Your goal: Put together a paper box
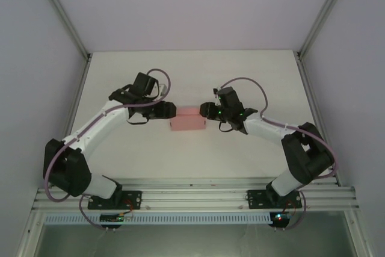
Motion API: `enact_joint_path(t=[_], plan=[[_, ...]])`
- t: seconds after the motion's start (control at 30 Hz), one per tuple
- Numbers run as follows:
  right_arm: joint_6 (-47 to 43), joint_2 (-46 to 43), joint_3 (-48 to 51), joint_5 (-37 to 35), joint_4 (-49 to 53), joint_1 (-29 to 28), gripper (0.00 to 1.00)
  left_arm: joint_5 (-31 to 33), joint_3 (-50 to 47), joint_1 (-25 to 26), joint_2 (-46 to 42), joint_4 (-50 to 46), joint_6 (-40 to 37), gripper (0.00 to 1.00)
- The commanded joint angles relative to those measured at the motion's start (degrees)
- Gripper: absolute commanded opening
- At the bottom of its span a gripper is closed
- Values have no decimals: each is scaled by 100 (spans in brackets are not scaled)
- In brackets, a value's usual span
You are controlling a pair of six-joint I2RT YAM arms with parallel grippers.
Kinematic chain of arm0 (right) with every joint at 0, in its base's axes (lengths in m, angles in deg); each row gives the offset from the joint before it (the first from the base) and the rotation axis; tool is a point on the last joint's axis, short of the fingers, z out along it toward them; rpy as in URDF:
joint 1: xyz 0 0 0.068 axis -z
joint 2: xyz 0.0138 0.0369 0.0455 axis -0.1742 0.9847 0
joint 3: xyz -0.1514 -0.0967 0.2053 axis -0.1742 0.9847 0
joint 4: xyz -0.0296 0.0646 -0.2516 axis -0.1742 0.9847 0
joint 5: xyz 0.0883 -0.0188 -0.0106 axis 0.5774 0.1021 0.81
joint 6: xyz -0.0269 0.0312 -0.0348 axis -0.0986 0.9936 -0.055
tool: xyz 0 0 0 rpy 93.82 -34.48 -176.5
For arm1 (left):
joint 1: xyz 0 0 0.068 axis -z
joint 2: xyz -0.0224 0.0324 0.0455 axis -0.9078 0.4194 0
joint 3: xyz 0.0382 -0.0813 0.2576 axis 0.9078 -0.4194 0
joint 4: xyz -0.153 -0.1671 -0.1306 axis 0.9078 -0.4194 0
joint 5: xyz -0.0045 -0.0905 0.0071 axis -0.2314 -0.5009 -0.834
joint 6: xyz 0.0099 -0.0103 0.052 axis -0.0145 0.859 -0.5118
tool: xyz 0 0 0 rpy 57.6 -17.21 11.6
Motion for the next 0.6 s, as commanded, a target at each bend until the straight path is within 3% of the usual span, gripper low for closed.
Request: enact_joint_path(t=[0.0, 0.17, 0.37, 0.47, 0.57], plan=[[50, 377, 411, -74, 1005, -39, 34, -152, -46, -245, 27, 423, 447, 62], [51, 369, 461, 28, 995, -27, 33, -1043, -536, -624, 393, 1501, 695, 61], [60, 392, 555, 64, 880, -18, 32, -1525, -956, -718, 888, 2337, 796, 56], [8, 411, 730, 186, 598, 33, 32, -1837, -1445, -760, 966, 2920, 935, 46], [-18, 461, 1010, 566, -2, 152, 28, -2051, -2050, -749, 967, 3696, 1066, 23]])
